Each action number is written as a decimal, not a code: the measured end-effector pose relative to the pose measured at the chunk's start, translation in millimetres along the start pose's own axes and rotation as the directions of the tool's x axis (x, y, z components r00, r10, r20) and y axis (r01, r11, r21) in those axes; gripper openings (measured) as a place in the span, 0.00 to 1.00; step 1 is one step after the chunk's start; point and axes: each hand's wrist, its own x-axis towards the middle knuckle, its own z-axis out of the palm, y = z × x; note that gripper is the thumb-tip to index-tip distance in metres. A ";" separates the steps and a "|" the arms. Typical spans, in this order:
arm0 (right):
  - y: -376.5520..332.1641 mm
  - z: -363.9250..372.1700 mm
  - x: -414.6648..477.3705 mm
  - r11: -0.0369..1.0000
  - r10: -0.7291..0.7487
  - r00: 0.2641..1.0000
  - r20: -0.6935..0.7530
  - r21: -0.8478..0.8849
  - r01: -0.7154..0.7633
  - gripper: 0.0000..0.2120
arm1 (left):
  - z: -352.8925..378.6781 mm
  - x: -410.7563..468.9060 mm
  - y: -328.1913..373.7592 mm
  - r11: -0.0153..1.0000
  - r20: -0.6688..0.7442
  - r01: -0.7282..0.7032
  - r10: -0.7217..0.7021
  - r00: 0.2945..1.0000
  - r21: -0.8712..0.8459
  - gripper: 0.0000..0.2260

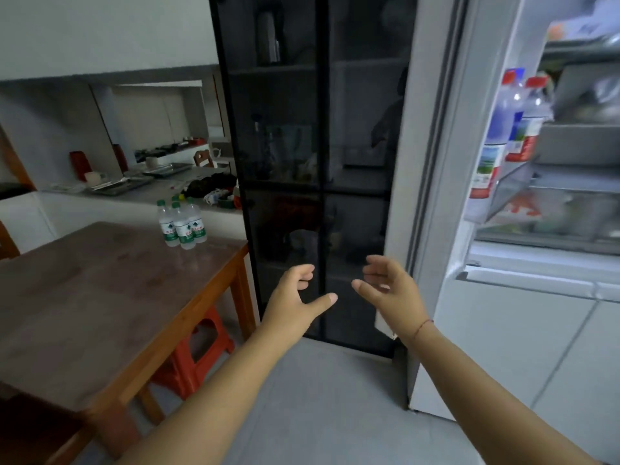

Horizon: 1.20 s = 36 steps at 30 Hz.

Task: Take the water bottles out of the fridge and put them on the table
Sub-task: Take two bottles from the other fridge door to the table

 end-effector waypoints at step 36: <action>-31.6 -301.2 203.8 0.964 -0.261 0.963 -0.066 0.022 0.263 0.29 | 252.9 130.3 288.5 0.970 -0.417 -0.201 0.241 0.876 0.138 0.38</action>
